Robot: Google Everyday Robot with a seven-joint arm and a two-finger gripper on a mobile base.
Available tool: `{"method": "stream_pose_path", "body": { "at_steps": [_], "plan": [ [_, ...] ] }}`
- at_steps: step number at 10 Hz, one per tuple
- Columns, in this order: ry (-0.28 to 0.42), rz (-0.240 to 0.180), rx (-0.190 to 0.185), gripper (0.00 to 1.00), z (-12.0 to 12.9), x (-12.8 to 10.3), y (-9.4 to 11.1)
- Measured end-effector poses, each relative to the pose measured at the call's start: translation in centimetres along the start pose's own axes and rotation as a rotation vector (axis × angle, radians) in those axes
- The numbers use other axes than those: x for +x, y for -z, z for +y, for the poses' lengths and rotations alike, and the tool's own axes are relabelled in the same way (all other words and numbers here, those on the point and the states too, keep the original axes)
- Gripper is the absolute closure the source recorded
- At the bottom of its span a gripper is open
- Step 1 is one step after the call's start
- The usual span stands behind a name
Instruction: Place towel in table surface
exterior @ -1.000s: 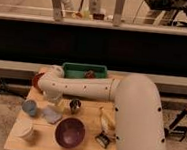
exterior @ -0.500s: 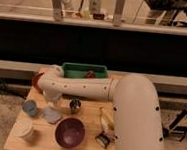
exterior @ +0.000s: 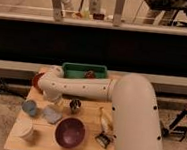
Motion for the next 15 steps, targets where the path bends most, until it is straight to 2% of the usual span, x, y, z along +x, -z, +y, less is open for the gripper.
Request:
{"method": "stream_pose_path", "body": {
  "at_steps": [1,2,4,5,6,10,12,13,15],
  "plan": [
    [0.002,0.0,0.001,0.47,-0.1,0.1,-0.1],
    [0.016,-0.011,0.007,0.49,0.0,-0.1,-0.2],
    [0.091,-0.059,0.008,0.38,0.7,-0.6,-0.6],
    [0.147,-0.074,-0.008,0.29,0.5,-1.0,-0.8],
    [0.22,-0.094,-0.04,0.21,0.2,-1.6,-1.2],
    [0.314,-0.137,-0.126,0.2,-0.4,-2.2,-2.4],
    [0.328,-0.147,-0.16,0.2,-0.4,-2.4,-3.0],
    [0.324,-0.156,-0.167,0.23,-0.2,-2.5,-3.3],
    [0.31,-0.168,-0.173,0.39,0.5,-2.4,-3.5]
  ]
}}
